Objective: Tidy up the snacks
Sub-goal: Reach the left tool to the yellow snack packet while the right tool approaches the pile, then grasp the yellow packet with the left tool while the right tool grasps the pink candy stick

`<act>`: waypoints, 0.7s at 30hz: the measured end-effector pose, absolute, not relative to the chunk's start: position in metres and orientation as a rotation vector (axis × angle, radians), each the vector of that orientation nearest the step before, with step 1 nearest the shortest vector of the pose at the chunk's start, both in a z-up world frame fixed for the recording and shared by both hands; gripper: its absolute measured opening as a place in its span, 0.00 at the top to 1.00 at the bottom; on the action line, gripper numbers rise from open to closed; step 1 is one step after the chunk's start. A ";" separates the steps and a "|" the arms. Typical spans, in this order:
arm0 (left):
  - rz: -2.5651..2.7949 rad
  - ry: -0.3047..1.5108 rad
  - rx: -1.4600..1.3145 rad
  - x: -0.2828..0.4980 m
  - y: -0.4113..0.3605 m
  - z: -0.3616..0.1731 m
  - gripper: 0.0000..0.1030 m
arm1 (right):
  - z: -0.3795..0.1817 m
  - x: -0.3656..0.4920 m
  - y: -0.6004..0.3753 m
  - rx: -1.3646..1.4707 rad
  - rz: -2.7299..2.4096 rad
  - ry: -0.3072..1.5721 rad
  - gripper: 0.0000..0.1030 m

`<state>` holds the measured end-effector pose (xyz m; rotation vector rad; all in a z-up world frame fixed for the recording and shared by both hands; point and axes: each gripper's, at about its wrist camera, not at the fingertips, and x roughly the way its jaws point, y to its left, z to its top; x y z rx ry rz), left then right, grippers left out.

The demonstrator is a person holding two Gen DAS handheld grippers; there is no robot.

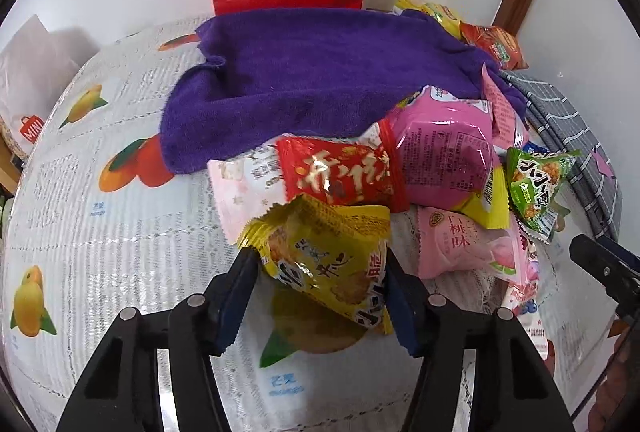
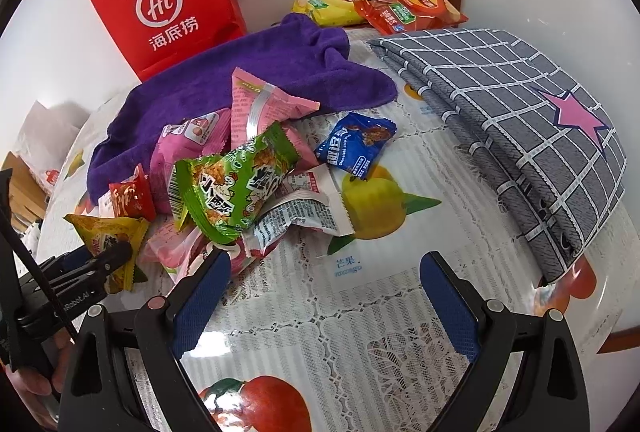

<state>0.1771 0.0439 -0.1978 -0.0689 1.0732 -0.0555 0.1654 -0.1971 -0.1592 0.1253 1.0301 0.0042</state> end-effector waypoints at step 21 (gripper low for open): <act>-0.054 1.056 -0.207 0.168 0.074 -0.185 0.44 | -0.165 0.160 -0.165 0.190 0.136 1.074 0.10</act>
